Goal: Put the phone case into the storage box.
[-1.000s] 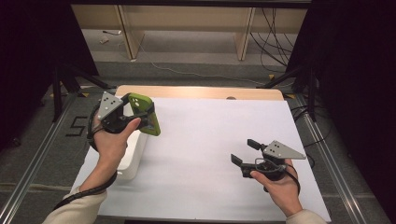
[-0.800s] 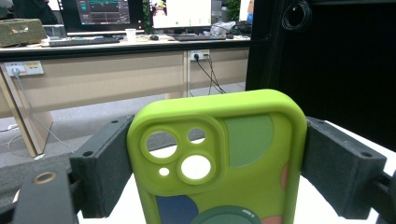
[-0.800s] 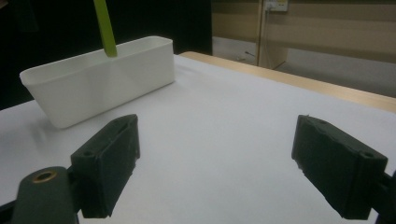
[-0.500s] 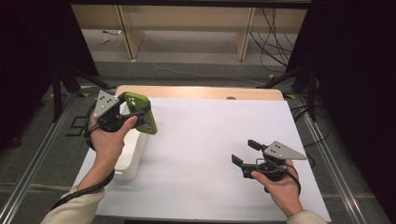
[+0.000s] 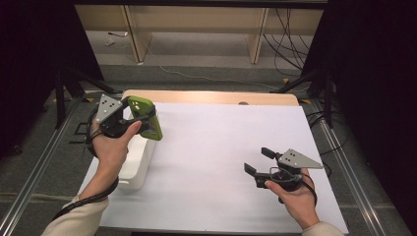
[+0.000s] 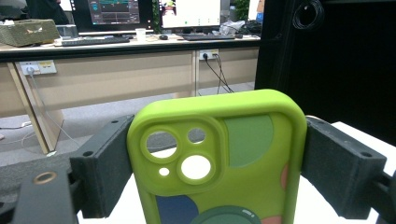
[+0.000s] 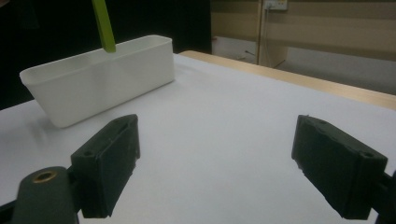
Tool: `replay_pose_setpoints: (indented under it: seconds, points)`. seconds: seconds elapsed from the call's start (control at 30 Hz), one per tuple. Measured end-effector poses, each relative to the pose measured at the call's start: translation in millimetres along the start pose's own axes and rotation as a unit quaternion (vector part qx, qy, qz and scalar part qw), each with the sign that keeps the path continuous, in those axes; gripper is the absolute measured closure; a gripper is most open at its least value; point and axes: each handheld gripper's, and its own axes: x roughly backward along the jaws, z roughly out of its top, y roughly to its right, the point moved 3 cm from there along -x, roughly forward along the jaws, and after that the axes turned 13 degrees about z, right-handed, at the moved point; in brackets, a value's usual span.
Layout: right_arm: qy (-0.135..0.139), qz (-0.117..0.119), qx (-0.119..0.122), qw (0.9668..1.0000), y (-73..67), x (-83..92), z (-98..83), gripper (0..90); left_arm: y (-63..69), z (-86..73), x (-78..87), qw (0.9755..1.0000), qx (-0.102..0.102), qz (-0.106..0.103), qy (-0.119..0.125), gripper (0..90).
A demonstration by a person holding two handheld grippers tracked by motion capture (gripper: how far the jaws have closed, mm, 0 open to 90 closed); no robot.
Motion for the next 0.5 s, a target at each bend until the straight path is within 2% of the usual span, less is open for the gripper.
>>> replay_pose_setpoints:
  seconds: [0.2,0.23,0.5]
  points:
    - [0.0,0.0,0.0,1.0,0.0,-0.2,-0.3,16.1,-3.0,0.2,-0.3,1.0,-0.001,0.005,0.0,14.8]
    - [0.0,0.0,0.0,1.0,0.0,-0.1,-0.3,16.1,-5.1,1.2,-1.1,0.9999,-0.013,0.007,0.008,14.8]
    - [0.001,0.0,0.0,1.0,0.3,0.3,-0.3,16.1,-8.3,1.7,-0.9,0.9998,-0.012,0.012,0.008,14.8]
